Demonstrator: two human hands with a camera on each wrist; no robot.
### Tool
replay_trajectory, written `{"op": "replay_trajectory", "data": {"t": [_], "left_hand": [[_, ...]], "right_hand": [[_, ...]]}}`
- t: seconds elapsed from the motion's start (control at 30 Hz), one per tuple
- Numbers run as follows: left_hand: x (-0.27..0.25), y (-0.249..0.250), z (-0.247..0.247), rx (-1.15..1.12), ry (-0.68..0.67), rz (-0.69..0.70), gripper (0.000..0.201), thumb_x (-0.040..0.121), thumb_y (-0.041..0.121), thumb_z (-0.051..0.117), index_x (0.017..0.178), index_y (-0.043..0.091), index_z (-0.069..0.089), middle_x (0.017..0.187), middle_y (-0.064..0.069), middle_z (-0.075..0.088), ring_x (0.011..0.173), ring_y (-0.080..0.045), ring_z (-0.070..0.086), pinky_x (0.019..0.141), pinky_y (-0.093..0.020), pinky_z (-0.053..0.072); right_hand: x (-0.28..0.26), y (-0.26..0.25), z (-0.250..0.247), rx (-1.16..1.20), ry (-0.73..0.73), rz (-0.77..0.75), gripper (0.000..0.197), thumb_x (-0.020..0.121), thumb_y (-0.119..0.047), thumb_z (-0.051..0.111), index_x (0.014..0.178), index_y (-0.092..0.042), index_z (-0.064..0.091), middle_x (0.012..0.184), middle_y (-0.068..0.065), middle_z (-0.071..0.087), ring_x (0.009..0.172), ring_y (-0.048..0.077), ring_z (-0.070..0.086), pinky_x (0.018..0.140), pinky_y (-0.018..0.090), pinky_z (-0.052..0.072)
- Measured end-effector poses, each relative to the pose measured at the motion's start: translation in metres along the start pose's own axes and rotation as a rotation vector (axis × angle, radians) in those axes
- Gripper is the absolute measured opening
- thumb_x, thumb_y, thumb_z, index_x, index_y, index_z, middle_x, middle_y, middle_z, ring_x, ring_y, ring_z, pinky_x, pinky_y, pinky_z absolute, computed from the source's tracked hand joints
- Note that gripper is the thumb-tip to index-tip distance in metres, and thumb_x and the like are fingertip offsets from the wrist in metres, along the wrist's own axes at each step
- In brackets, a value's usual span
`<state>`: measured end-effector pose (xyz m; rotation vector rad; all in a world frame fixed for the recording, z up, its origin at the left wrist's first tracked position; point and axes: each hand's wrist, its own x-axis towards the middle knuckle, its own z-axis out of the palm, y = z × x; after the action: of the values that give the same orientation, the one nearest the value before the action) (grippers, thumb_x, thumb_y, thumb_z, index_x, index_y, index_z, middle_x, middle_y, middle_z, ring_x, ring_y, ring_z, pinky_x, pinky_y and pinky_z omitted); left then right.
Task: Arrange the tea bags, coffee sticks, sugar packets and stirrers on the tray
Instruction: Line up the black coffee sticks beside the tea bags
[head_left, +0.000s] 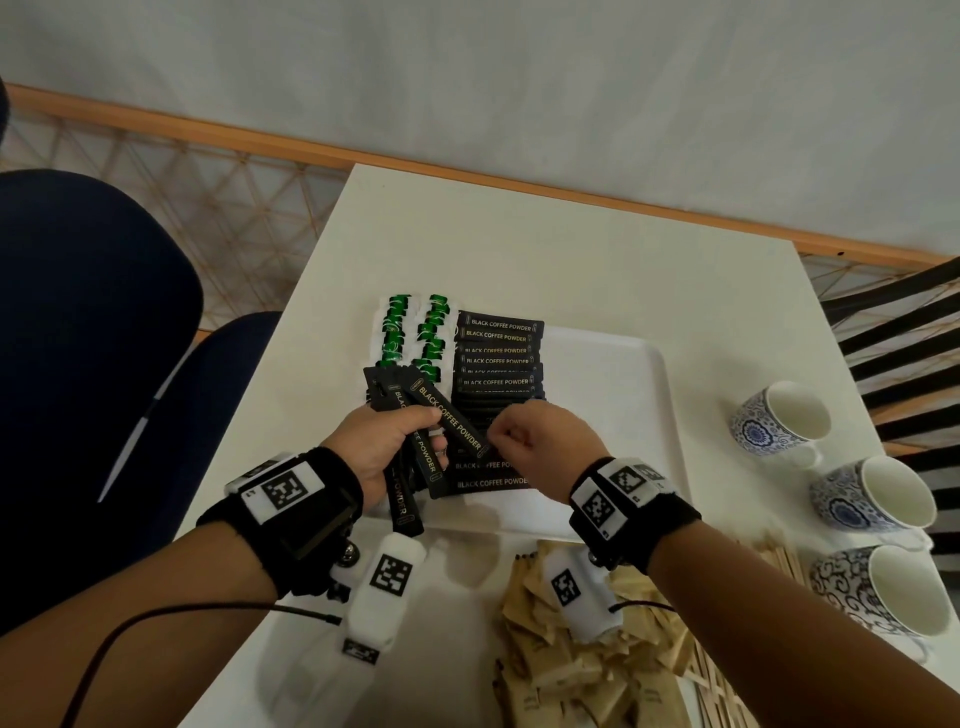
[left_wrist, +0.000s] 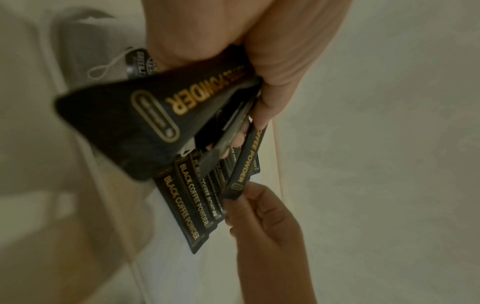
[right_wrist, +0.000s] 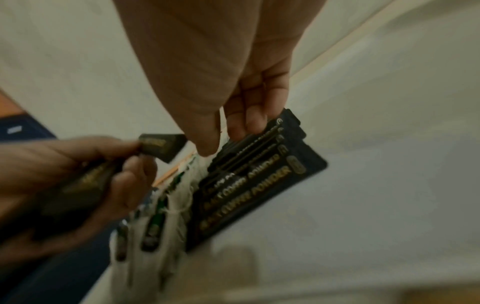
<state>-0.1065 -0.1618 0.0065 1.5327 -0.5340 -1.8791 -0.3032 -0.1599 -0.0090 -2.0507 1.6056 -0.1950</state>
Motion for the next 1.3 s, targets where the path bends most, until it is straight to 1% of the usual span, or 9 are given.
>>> {"op": "replay_trajectory", "data": {"t": [0.17,0.3,0.4,0.47,0.6,0.73,0.97,1.13,1.3], "left_hand": [[-0.001,-0.003,0.008,-0.004,-0.012,-0.016,0.007,0.089,0.007,0.062,0.090,0.001,0.064,0.063,-0.007,0.063,0.058,-0.018,0.060,0.057,-0.031,0.058],[-0.006,-0.003,0.012,0.001,-0.032,-0.030,0.011,0.090,0.011,0.062,0.091,0.001,0.065,0.066,-0.009,0.062,0.058,-0.020,0.058,0.050,-0.027,0.055],[-0.007,0.000,0.008,-0.059,-0.028,-0.004,0.008,0.091,0.015,0.062,0.086,0.009,0.064,0.075,-0.008,0.061,0.059,-0.019,0.056,0.058,-0.033,0.053],[-0.007,0.003,0.003,-0.094,-0.008,0.023,0.010,0.092,0.015,0.060,0.083,0.011,0.061,0.069,-0.008,0.059,0.055,-0.021,0.054,0.062,-0.036,0.051],[-0.008,0.009,-0.005,-0.120,0.047,0.052,0.003,0.092,0.013,0.061,0.089,0.011,0.061,0.070,-0.007,0.057,0.052,-0.019,0.054,0.058,-0.034,0.054],[-0.013,0.005,0.000,-0.053,-0.029,-0.021,0.006,0.092,0.014,0.060,0.087,0.011,0.061,0.072,-0.007,0.063,0.056,-0.020,0.058,0.058,-0.032,0.056],[-0.024,-0.018,0.018,0.135,-0.188,-0.178,0.011,0.092,0.012,0.059,0.102,0.008,0.060,0.089,-0.013,0.068,0.073,-0.025,0.065,0.062,-0.038,0.058],[-0.024,-0.033,0.021,0.170,-0.188,-0.209,0.019,0.090,0.011,0.062,0.107,0.002,0.061,0.096,-0.015,0.060,0.075,-0.026,0.063,0.066,-0.041,0.058],[-0.023,-0.044,0.019,0.194,-0.135,-0.224,0.011,0.089,0.009,0.062,0.095,0.000,0.059,0.088,-0.016,0.055,0.074,-0.026,0.061,0.081,-0.048,0.055]], "right_hand": [[-0.002,-0.016,-0.009,0.446,-0.008,0.074,0.026,0.098,-0.034,0.044,0.103,-0.024,0.068,0.080,-0.014,0.062,0.074,0.002,0.056,0.072,0.022,0.047],[-0.003,-0.018,-0.011,0.380,-0.054,0.025,0.017,0.093,-0.028,0.057,0.105,-0.030,0.069,0.084,-0.007,0.070,0.077,0.010,0.063,0.073,0.027,0.053],[-0.003,-0.008,-0.018,0.299,-0.061,0.078,0.018,0.092,-0.028,0.058,0.105,-0.032,0.070,0.083,-0.006,0.069,0.073,0.013,0.064,0.072,0.028,0.053],[-0.005,0.004,-0.020,0.185,-0.117,0.109,0.019,0.090,-0.028,0.060,0.106,-0.031,0.070,0.088,-0.005,0.069,0.078,0.015,0.065,0.076,0.028,0.052],[-0.014,0.013,-0.012,0.033,-0.228,0.090,0.018,0.084,-0.028,0.066,0.100,-0.034,0.073,0.087,-0.018,0.064,0.086,0.005,0.059,0.085,0.024,0.048],[-0.014,0.005,-0.002,-0.046,-0.248,0.046,0.015,0.084,-0.030,0.064,0.097,-0.034,0.071,0.072,-0.026,0.050,0.079,-0.001,0.050,0.077,0.019,0.042],[-0.011,0.006,0.009,-0.096,-0.129,0.026,0.021,0.081,-0.037,0.066,0.101,-0.031,0.063,0.089,-0.012,0.053,0.081,0.009,0.050,0.071,0.025,0.043],[-0.020,0.030,0.001,0.135,0.091,0.120,0.038,0.082,-0.002,0.049,0.114,-0.021,0.054,0.101,-0.007,0.051,0.091,0.011,0.050,0.084,0.029,0.045],[-0.026,0.037,0.001,0.293,0.035,0.290,0.054,0.088,-0.002,0.042,0.135,-0.026,0.032,0.113,-0.002,0.053,0.089,0.011,0.055,0.080,0.025,0.044]]}}
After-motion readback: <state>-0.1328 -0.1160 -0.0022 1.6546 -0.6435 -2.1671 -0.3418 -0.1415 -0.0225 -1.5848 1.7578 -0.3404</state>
